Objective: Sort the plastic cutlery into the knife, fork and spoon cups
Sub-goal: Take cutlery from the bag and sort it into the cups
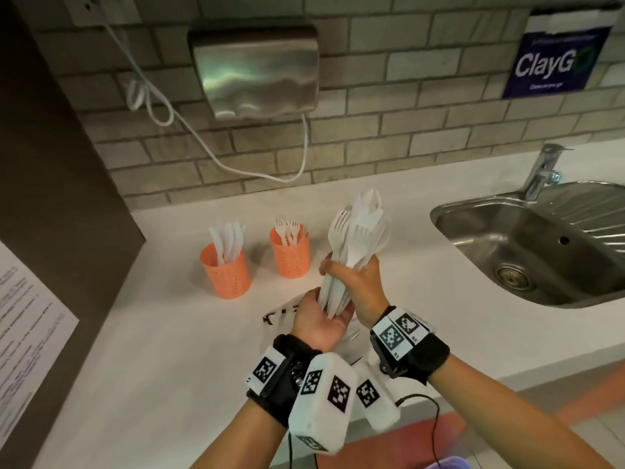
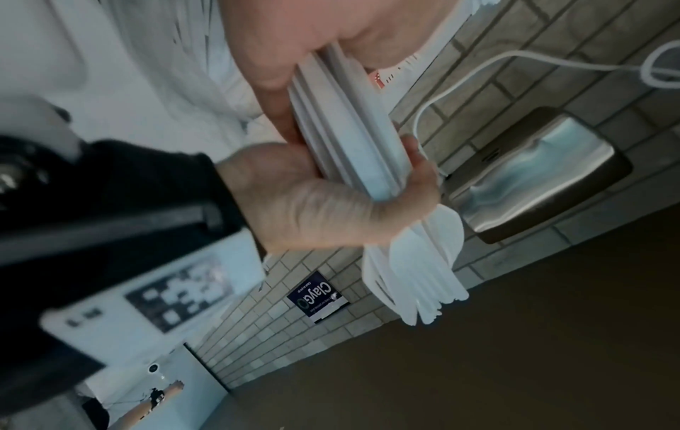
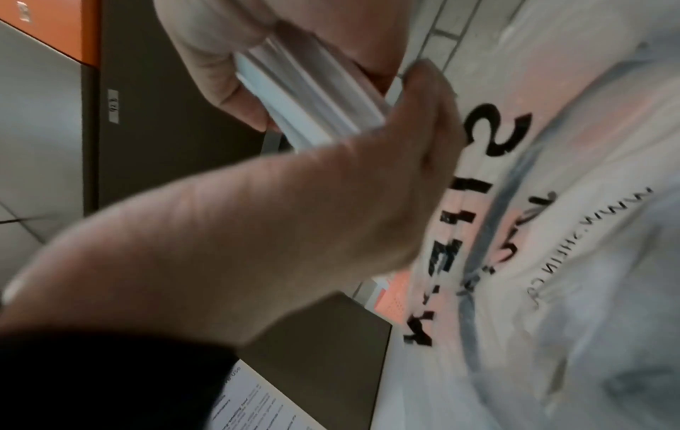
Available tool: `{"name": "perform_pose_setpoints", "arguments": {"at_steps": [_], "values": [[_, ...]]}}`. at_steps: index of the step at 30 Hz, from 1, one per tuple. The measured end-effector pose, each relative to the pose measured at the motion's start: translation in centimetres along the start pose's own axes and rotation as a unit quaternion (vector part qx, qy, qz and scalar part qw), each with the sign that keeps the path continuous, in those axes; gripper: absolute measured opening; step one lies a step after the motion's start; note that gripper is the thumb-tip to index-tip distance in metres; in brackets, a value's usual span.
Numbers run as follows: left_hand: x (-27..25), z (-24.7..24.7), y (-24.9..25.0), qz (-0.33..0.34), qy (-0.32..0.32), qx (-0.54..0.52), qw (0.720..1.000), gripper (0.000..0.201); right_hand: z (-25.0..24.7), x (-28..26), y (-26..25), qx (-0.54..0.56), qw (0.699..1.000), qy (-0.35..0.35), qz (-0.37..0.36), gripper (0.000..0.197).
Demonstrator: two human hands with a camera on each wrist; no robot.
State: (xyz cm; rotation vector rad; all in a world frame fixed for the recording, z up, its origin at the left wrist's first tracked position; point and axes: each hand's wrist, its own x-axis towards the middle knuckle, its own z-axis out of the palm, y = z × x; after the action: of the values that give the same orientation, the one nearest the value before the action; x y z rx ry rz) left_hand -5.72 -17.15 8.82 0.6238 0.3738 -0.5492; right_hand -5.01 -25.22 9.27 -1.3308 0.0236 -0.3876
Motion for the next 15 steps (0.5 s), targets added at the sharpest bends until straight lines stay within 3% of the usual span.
{"name": "perform_pose_setpoints", "arguments": {"at_steps": [2,7,10,15], "values": [[0.1,0.5,-0.1,0.004,0.004,0.013,1.0,0.031,0.1,0.2,0.4,0.0,1.0,0.013,0.02,0.035],[1.1,1.2,-0.5,0.003,0.028,0.039,0.999,0.029,-0.1,1.5,1.4,0.021,0.997,0.022,0.077,0.02],[1.8,1.1,-0.6,0.006,0.006,0.061,0.998,0.031,-0.4,2.4,1.4,0.028,0.994,-0.01,0.103,0.027],[2.6,0.3,-0.2,0.009,0.015,0.231,0.973,0.029,-1.4,4.0,1.4,0.034,0.99,-0.057,0.126,0.02]]}}
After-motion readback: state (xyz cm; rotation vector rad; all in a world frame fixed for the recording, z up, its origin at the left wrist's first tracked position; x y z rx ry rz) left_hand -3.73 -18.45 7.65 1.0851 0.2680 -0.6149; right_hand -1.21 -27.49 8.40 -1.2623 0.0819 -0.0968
